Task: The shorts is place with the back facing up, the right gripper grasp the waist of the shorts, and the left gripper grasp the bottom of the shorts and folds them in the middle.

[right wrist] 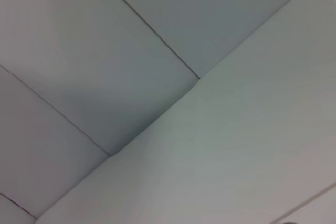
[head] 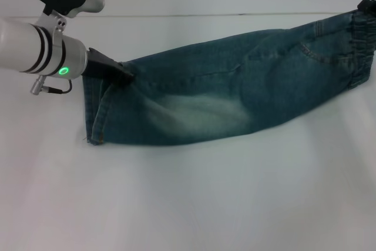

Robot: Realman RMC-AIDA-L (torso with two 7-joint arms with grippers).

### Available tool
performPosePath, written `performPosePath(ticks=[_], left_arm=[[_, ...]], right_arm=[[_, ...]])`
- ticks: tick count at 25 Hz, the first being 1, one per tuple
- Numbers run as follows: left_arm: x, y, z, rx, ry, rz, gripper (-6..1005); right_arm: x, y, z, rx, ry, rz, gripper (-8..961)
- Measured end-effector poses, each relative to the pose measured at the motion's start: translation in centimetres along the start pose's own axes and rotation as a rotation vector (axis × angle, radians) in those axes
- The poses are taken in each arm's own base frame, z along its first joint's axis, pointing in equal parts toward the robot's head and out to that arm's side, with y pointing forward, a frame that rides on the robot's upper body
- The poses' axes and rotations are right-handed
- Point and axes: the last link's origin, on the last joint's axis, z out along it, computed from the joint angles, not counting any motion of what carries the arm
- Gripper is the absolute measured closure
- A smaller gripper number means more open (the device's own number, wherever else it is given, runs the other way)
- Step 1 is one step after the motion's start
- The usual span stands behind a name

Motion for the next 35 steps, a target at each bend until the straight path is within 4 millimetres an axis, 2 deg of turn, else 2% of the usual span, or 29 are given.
performPosePath(ticks=[3, 9, 12, 19, 28, 35], left_arm=[[0.0, -0.4, -0.3, 0.028, 0.02, -0.029, 850], [-0.1, -1.5, -1.1, 0.069, 0.046, -0.087, 638], [-0.2, -2.0, -1.4, 0.093, 0.058, -0.103, 390], [-0.5, -2.8, -1.8, 0.13, 0.07, -0.117, 245], [-0.5, -2.9, -2.1, 0.153, 0.084, -0.105, 100], [-0.6, -2.9, -2.2, 0.161, 0.085, -0.092, 102]], right_arm=[[0.1, 0.1, 0.0, -0.004, 0.005, -0.004, 558], [0.0, 0.2, -0.1, -0.013, 0.011, -0.021, 398], [-0.2, 0.1, -0.3, -0.01, 0.005, -0.024, 278], [-0.3, -0.1, -0.7, -0.004, -0.01, -0.027, 18], [-0.2, -0.9, -1.1, 0.019, -0.044, 0.02, 3], [1.0, -2.3, -1.7, 0.083, -0.048, 0.081, 3]])
